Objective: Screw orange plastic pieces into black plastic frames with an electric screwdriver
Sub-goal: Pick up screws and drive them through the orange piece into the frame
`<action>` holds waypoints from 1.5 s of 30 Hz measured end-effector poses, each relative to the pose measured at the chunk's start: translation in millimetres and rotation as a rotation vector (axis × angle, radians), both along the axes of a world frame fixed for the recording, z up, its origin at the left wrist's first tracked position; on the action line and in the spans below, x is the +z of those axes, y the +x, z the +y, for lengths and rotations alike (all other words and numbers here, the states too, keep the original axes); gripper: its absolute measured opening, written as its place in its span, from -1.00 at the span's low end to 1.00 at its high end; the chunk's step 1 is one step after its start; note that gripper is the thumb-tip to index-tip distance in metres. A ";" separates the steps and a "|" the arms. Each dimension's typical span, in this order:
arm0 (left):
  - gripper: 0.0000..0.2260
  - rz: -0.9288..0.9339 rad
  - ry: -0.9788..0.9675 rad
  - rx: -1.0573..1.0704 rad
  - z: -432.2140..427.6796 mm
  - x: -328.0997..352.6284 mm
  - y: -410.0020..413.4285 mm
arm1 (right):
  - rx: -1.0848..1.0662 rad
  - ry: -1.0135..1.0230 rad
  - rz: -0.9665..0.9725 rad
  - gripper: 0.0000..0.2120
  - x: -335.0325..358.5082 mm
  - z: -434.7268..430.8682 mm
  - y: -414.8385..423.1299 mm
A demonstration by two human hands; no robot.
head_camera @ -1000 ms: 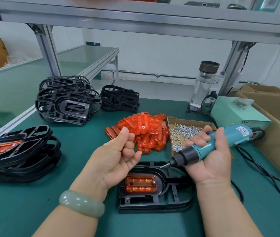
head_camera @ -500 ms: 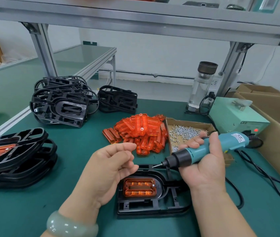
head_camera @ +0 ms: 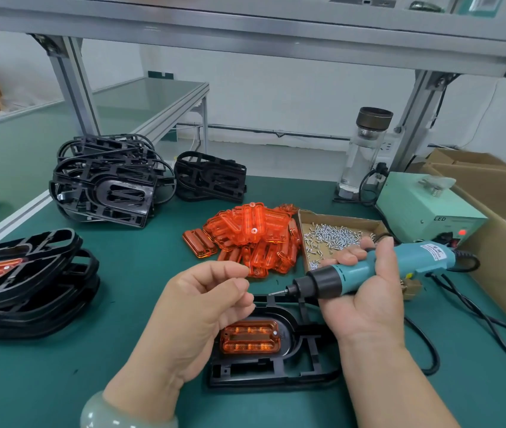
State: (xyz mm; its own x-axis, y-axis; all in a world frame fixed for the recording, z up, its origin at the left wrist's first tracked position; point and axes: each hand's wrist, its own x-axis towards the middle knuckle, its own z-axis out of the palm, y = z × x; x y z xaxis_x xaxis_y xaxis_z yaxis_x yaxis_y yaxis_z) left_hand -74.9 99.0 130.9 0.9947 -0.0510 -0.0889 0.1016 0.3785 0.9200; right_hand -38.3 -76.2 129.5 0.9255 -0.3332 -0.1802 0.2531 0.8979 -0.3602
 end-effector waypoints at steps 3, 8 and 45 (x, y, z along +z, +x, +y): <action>-0.87 0.028 -0.030 -0.026 -2.0 -0.9 -0.1 | 0.000 0.033 0.002 -0.79 0.6 -1.4 -0.6; -0.90 0.163 -0.126 -0.019 -7.1 0.1 -1.0 | -0.026 0.059 0.006 -0.78 1.4 -1.3 -1.0; -0.90 0.359 -0.297 -0.156 -20.6 3.4 -6.3 | -0.045 0.006 -0.077 -0.74 5.7 5.8 -5.8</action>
State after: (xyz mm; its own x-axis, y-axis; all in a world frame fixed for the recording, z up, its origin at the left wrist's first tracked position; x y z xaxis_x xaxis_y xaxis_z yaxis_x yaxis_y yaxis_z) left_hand -81.2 78.3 134.4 0.8826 -0.2724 -0.3832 0.4687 0.5745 0.6710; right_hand -44.1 -70.3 135.2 0.9208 -0.3738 -0.1112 0.3200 0.8872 -0.3326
